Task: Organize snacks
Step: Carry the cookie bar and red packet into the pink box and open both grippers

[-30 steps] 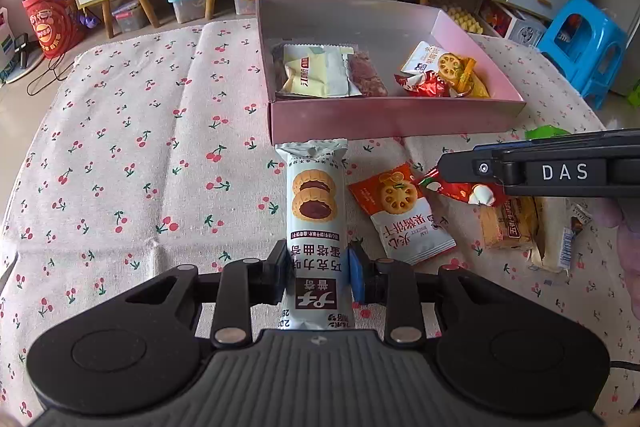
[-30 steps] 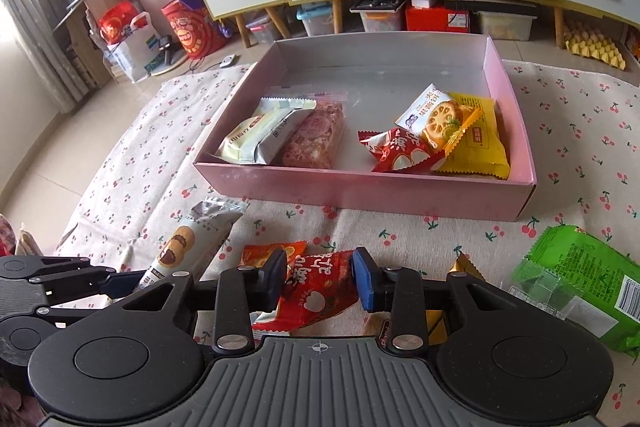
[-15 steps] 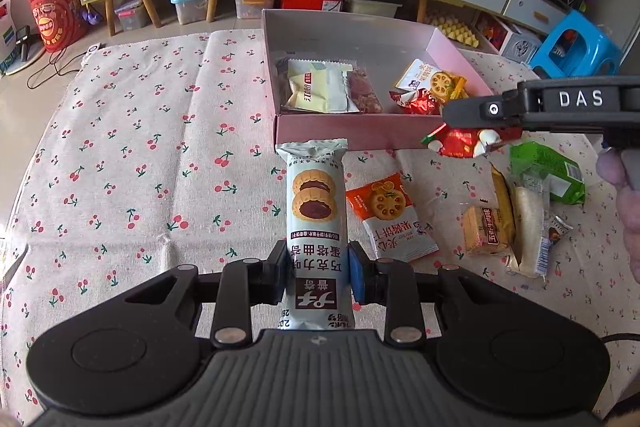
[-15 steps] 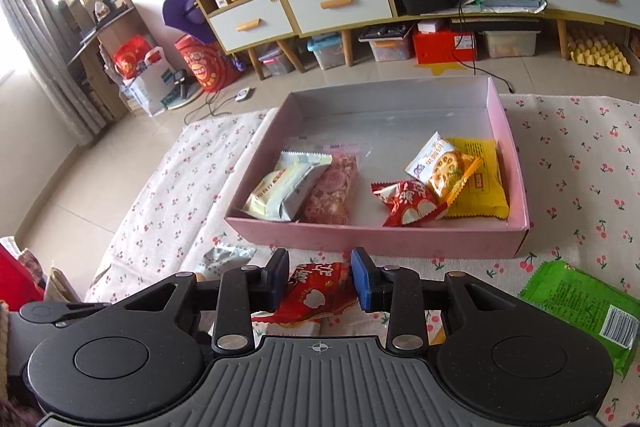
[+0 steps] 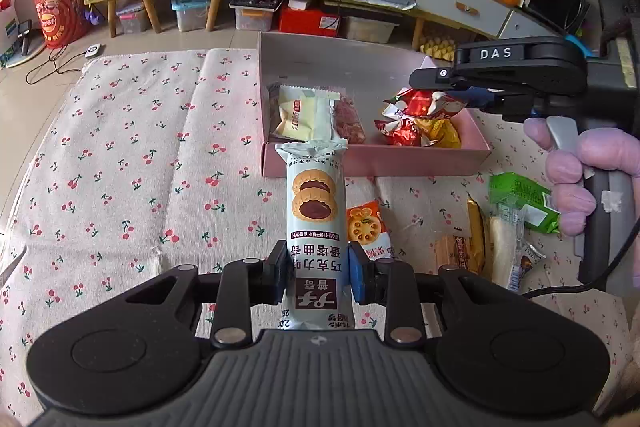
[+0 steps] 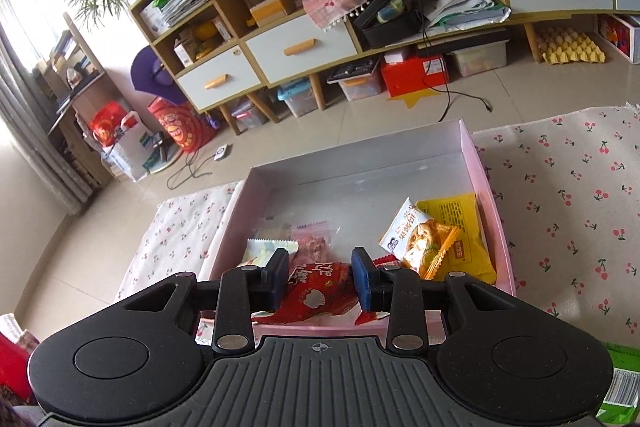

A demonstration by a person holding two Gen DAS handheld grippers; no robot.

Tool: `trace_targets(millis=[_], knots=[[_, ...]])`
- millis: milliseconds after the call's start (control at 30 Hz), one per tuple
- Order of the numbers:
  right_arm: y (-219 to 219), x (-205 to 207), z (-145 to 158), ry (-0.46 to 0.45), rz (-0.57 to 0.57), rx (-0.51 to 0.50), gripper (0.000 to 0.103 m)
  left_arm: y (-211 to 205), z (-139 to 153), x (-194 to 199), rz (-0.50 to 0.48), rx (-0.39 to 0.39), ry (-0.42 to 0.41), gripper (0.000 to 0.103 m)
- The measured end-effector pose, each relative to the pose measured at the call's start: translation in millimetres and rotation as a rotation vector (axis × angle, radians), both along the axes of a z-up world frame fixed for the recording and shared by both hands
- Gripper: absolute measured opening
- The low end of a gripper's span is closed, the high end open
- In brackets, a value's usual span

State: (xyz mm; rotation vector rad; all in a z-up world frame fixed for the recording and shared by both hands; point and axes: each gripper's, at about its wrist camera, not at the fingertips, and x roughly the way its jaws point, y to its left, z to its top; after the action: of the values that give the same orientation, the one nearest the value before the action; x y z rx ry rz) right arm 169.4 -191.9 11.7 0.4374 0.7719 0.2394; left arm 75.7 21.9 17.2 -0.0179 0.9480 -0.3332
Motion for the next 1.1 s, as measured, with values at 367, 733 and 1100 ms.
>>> trace_targets(millis=[367,733,1100], knots=[[-15,12,-11,0.055,-0.037,0.046,0.048,-25,10,42,0.036,0.01,-0.036,0.028],[-67,13,-17,0.065,-0.14,0.095,0.055,-57,-13,113,0.031,-0.008,-0.044,0.028],[-97,15,-20,0.06,-0.185,0.127,0.055,-83,-28,139,0.045,-0.005,-0.04,0.03]])
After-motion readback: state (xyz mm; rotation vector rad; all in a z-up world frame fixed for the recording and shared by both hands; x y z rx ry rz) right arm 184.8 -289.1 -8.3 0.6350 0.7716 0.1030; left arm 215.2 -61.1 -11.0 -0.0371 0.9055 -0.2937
